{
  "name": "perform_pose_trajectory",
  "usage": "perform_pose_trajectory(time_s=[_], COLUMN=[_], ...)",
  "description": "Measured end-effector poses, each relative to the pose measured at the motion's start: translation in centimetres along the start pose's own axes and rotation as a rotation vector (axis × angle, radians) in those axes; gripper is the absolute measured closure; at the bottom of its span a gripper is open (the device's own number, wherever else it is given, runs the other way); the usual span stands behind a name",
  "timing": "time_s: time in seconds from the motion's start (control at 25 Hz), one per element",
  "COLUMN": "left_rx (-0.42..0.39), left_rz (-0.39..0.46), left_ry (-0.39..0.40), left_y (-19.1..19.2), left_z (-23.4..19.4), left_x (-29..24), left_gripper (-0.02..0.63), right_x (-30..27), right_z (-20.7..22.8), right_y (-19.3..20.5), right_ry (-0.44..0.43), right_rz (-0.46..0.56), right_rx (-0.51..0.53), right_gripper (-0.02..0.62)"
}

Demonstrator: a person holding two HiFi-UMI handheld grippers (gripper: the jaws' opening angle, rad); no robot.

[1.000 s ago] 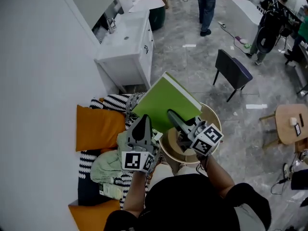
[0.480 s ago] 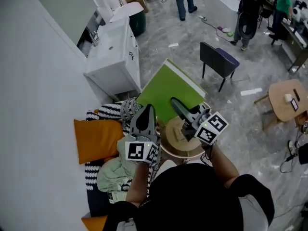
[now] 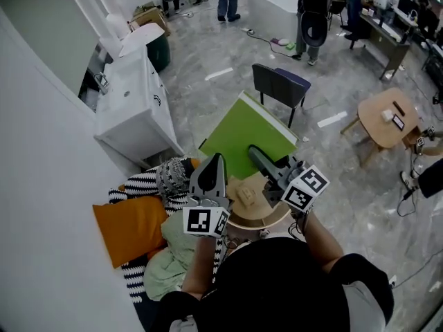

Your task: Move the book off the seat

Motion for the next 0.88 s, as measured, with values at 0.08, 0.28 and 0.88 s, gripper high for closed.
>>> perform_pose_trajectory(time_s=[0.08, 0.28, 0.88], left_rx=[0.014, 0.061, 0.052], left_rz=[-0.003, -0.013, -0.071], left_ry=[0.026, 0.087, -0.011], left_y=[0.6, 1.9, 3.0], left_z=[0.2, 0.9, 2.1], left_x=[0.3, 0.9, 3.2], left_gripper=[0.597, 0.597, 0.597], right_x=[0.7, 2.5, 4.6], right_z=[-0.4, -1.4, -0.1], right_y=[0.3, 1.3, 2.8], right_ry=[0.038, 0.106, 0.086], right_rz=[-0.004, -0.020, -0.065], right_rx=[0.007, 0.023, -0.050], right_gripper=[0.459, 0.459, 0.459])
Point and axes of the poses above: the fingertips, and each gripper's own axes: x backward along the fingers, z to its right, y out of its underside, the point moved 5 cm from there along x, backward along the fingers, and after that the axes turned 8 degrees about -z, right-handed, at the moved point
